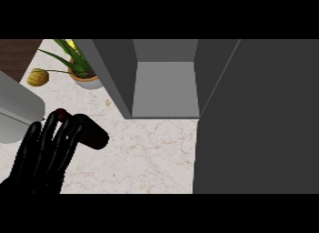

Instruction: Pick up the wine, place it into the cabinet and close the cabinet

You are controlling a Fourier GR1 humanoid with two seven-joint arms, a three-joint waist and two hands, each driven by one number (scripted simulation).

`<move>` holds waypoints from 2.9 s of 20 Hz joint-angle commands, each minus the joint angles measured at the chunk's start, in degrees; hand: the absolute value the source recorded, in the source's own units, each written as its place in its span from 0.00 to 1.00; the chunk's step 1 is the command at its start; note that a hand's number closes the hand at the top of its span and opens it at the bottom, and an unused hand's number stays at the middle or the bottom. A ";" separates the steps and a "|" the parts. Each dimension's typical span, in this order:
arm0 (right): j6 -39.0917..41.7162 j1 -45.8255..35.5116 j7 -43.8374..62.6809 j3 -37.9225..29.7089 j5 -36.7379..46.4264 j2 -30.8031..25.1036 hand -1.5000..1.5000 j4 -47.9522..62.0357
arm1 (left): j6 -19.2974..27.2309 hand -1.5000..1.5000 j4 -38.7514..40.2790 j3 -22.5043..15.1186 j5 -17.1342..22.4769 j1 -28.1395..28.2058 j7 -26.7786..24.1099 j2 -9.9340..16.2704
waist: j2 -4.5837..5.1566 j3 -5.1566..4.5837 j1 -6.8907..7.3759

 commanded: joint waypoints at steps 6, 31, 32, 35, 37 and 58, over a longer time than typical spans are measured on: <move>-5.51 -2.50 12.64 8.26 6.90 2.88 0.00 -9.73 | 7.53 0.00 -7.40 -8.41 -3.41 1.04 4.51 -0.56 | 0.03 -0.03 0.04; -5.99 -8.42 19.85 2.94 4.25 2.27 0.00 -12.05 | 6.10 0.00 -16.92 11.92 6.73 5.02 13.36 2.50 | -0.08 -0.05 0.40; -8.87 -11.29 23.87 6.70 8.58 3.72 0.00 -13.21 | 5.39 0.00 -15.18 16.91 10.33 2.52 14.46 3.98 | -0.10 -0.13 0.43; -6.73 -12.76 24.04 1.41 3.78 0.98 0.00 -12.69 | 4.18 0.00 -10.08 19.24 10.99 0.49 12.95 3.33 | 0.02 -0.08 0.21; -6.72 -10.28 19.07 4.71 6.98 3.05 0.00 -9.47 | 4.12 0.00 -10.26 21.30 12.20 0.02 13.99 3.42 | 0.03 -0.04 0.20; -4.97 -9.36 25.11 1.67 1.83 1.85 0.00 -16.79 | -8.81 0.00 20.44 30.69 17.04 -7.23 5.36 6.06 | 0.07 -0.02 -0.50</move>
